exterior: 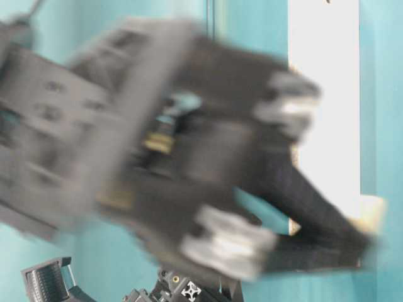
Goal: Insert the rod into the hole on the wooden board.
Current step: 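Carry the held peg with the right gripper toward the board's hole end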
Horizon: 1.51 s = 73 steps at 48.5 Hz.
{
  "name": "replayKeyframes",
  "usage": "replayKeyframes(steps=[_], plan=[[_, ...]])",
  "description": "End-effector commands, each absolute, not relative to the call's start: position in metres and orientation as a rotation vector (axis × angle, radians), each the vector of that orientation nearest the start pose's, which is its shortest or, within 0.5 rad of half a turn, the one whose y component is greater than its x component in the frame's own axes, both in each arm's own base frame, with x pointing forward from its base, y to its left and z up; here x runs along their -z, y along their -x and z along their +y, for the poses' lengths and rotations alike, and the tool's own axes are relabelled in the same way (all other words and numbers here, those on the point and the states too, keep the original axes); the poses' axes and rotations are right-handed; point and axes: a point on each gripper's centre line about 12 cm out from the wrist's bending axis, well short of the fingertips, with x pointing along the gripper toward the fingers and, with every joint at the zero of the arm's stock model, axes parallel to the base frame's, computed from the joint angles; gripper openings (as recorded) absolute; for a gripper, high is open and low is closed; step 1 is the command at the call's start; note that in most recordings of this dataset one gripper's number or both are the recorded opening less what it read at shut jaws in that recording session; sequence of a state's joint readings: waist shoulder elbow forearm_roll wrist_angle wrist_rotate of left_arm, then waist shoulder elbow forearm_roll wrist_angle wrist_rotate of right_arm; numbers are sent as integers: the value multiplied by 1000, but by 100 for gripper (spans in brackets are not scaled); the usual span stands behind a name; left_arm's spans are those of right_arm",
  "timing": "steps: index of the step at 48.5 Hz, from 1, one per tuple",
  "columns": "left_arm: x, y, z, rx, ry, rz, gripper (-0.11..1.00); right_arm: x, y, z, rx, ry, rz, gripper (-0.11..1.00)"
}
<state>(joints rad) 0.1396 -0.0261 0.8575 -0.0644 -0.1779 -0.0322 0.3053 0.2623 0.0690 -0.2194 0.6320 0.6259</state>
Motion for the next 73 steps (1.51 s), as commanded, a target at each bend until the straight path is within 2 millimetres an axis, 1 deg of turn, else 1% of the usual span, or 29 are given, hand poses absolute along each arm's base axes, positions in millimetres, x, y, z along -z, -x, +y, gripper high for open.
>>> replayKeyframes(steps=[1, 9, 23, 34, 47, 55, 63, 73], plan=[[-148, -348, 48, -173, 139, 609, 75, -245, -461, 121, 36, -212, 850, 10], [-148, -349, 46, -167, 137, 608, 75, -250, -442, 104, 2, -213, 746, 10], [-148, -349, 42, -155, 135, 610, 75, -256, -407, 87, -115, -285, 492, 10], [-149, -350, 42, -155, 135, 608, 75, -253, -376, 69, -143, -324, 377, 10], [-150, -351, 42, -155, 135, 605, 75, -236, -344, 45, -103, -327, 377, 10], [-150, -351, 42, -155, 135, 604, 75, -223, -326, 31, -96, -345, 320, 10], [-151, -352, 43, -156, 133, 600, 75, -213, -314, 19, -88, -355, 271, 10], [-151, -352, 42, -154, 133, 599, 75, -205, -308, 9, -69, -281, 262, 10]])
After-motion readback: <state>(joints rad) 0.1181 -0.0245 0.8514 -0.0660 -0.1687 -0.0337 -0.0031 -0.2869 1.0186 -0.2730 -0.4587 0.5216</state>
